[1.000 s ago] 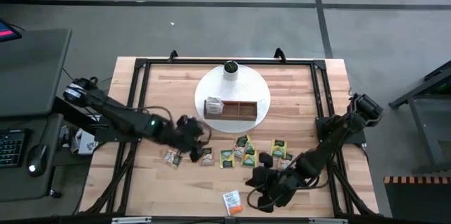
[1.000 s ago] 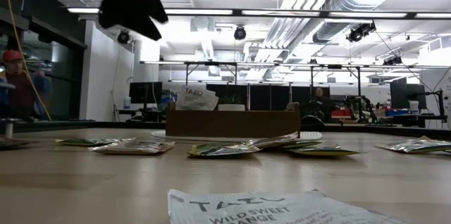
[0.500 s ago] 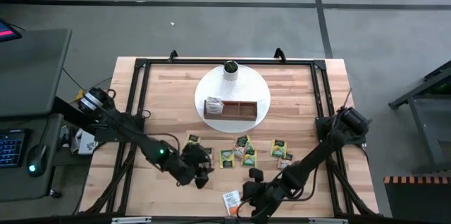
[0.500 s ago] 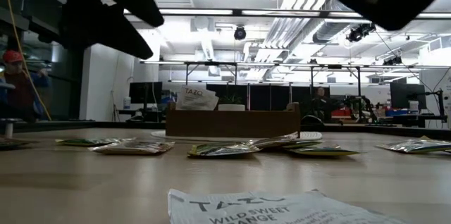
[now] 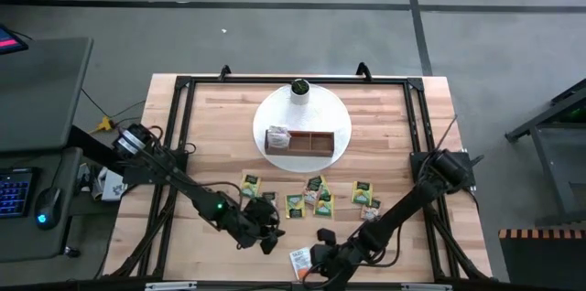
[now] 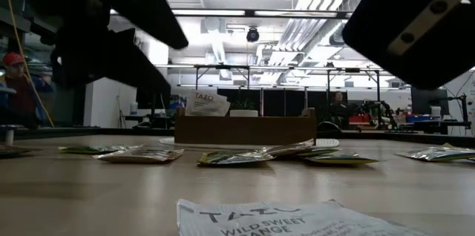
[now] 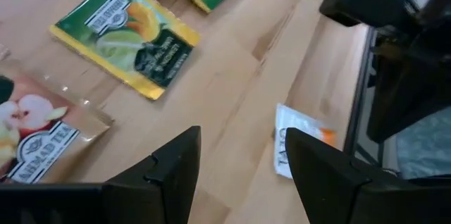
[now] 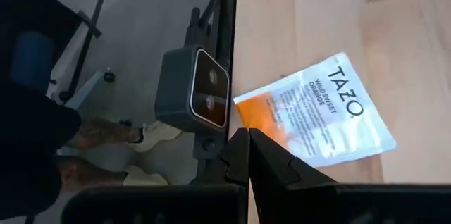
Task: Pick & Place Tea
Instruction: Put the white tea bag into the left section of the wooden organizer
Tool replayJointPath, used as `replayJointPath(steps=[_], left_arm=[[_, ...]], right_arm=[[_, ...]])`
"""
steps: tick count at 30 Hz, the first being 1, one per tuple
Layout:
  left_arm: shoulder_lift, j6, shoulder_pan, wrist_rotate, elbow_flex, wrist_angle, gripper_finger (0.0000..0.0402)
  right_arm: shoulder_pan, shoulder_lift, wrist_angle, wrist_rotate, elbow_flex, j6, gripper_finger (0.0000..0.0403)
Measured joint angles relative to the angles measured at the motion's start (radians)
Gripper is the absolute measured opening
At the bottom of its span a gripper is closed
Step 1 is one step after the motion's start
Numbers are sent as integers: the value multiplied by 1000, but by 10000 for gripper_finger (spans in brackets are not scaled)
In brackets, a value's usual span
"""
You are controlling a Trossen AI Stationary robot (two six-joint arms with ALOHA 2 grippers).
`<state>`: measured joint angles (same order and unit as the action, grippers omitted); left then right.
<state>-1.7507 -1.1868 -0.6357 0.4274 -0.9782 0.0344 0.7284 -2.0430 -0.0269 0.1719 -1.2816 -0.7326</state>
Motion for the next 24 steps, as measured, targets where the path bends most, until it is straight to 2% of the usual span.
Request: replayJointPath(steps=[15,24], left_arm=[[0,-25,0,-8,0,1,207],[0,-110,0,-85,0,1,207]], right_arm=[[0,-86,-54,-24,0,-16,0],[-5,-130,-65,-22,-2,-80,0]])
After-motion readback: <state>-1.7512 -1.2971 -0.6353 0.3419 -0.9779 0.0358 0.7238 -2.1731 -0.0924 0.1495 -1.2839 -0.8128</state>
